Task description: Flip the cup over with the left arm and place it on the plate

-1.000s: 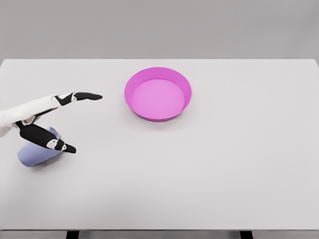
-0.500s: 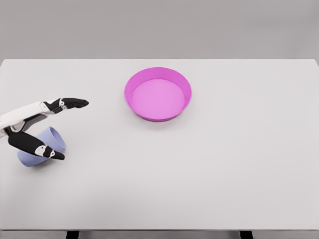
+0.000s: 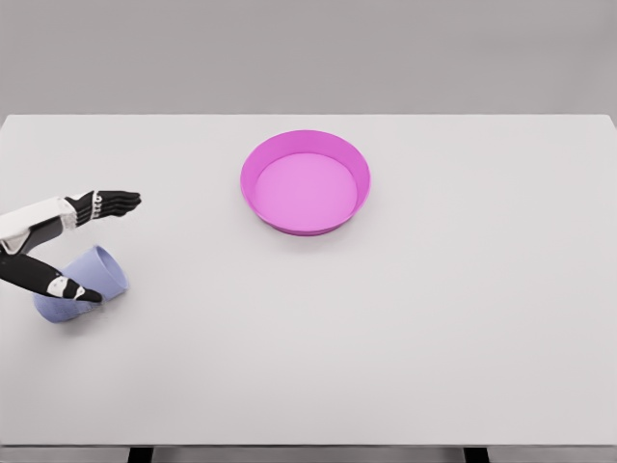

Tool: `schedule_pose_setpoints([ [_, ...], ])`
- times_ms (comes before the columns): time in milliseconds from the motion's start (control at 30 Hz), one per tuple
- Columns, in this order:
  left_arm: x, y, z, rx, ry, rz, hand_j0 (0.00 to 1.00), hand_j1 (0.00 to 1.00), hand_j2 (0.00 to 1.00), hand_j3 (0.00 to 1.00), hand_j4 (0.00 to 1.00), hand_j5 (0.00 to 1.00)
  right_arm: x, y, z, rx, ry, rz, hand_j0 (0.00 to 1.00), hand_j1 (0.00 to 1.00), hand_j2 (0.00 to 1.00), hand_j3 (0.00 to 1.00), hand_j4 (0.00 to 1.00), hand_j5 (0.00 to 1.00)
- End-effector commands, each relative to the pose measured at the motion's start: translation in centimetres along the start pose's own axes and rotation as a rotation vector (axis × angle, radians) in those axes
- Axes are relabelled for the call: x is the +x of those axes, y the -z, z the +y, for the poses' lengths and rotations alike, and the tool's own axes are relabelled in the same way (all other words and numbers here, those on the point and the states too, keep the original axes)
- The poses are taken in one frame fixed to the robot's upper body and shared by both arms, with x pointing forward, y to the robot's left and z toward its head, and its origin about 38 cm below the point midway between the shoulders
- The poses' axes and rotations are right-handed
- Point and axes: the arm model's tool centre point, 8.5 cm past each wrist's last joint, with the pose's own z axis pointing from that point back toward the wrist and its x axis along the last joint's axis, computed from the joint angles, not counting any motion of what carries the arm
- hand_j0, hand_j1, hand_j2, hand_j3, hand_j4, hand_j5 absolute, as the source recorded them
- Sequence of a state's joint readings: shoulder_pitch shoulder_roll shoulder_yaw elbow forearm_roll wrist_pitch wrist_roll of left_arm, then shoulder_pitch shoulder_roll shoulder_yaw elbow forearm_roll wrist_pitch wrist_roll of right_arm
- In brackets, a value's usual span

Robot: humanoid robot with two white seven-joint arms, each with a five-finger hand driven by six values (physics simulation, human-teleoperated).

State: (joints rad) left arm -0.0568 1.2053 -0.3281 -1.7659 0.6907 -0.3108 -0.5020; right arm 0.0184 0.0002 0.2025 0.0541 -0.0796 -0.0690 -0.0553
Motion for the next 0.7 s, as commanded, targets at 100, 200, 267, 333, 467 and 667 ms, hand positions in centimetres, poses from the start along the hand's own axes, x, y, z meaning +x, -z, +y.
schedule_pose_setpoints([
  [100,0.29,-0.25,0.82,0.021,0.008,0.02,1.0,1.0,1.0,1.0,1.0,1.0,0.01,0.0,-0.01,0.0,0.0,0.0,1.0,1.0,1.0,1.0,1.0,1.0],
  [200,0.26,-0.27,0.84,0.024,0.008,0.023,1.0,1.0,1.0,1.0,1.0,1.0,-0.04,0.0,-0.01,0.0,0.0,0.001,1.0,1.0,1.0,1.0,1.0,1.0],
  [267,0.1,-0.19,0.72,0.02,0.021,0.033,1.0,1.0,1.0,1.0,1.0,1.0,-0.04,0.0,-0.01,0.0,0.0,0.001,1.0,1.0,1.0,1.0,1.0,1.0],
  [333,0.11,-0.07,0.81,0.02,0.065,0.045,1.0,1.0,1.0,1.0,1.0,1.0,-0.09,0.0,0.0,0.0,0.0,0.001,1.0,1.0,1.0,1.0,1.0,1.0],
  [467,0.42,-0.18,1.4,0.024,0.153,0.069,1.0,1.0,1.0,1.0,1.0,1.0,0.01,0.0,-0.01,0.0,0.0,0.0,1.0,1.0,1.0,1.0,1.0,1.0],
  [667,-0.16,0.21,0.81,0.012,0.209,0.091,1.0,1.0,1.0,1.0,1.0,1.0,0.01,0.0,-0.01,0.0,0.0,0.0,1.0,1.0,1.0,1.0,1.0,1.0],
])
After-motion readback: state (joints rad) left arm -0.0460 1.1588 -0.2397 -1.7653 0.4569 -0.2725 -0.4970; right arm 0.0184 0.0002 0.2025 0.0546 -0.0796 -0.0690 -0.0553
